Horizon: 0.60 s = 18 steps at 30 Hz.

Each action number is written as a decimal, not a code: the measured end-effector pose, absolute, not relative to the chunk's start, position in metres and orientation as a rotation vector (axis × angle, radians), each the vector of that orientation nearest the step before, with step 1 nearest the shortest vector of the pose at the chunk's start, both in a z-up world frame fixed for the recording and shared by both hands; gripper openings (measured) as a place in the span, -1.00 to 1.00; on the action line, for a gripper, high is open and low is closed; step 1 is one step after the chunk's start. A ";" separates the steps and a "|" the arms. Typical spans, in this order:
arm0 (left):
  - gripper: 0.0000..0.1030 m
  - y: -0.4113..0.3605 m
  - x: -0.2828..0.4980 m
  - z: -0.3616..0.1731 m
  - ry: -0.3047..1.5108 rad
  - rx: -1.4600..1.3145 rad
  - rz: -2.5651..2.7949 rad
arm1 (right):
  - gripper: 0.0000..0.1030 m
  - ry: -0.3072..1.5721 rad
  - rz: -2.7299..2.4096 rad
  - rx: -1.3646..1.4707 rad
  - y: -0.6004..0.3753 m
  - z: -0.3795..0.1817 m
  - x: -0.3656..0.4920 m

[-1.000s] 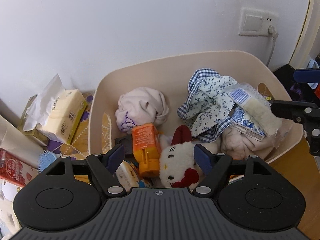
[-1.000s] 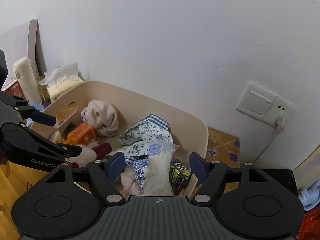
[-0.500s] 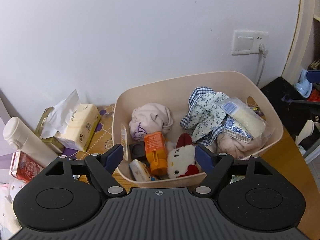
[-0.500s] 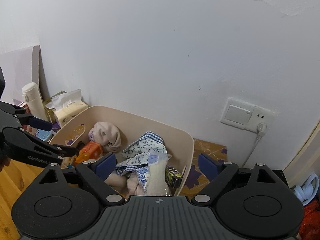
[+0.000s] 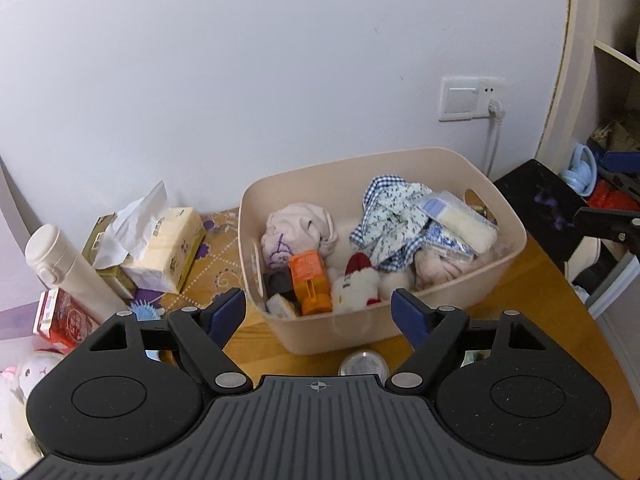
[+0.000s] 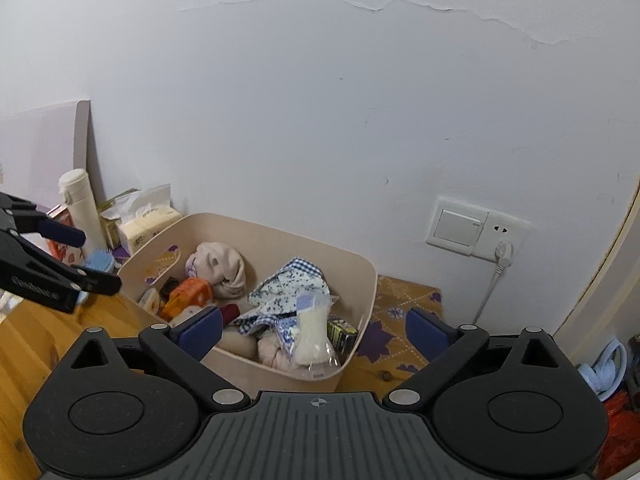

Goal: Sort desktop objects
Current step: 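Withdraw both tools from the bin toward the hair clip and ornament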

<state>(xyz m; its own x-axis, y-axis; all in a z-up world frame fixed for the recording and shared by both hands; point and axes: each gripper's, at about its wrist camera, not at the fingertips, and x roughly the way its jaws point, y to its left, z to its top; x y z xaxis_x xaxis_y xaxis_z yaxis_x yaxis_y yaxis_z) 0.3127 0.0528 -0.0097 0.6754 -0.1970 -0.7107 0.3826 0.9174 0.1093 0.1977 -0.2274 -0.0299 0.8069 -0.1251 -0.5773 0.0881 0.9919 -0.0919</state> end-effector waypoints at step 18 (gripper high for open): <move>0.60 0.085 0.276 -0.064 0.811 0.303 -0.382 | 1.00 0.699 -0.076 -0.107 -0.228 -0.073 0.162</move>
<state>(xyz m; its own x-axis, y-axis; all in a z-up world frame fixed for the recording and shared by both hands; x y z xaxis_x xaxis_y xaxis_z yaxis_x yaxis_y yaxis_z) 0.2755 0.0846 -0.0642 0.6272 -0.2135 -0.7491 0.4417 0.8896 0.1163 0.1618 -0.2280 -0.0735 0.7630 -0.1056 -0.6377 0.0336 0.9917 -0.1241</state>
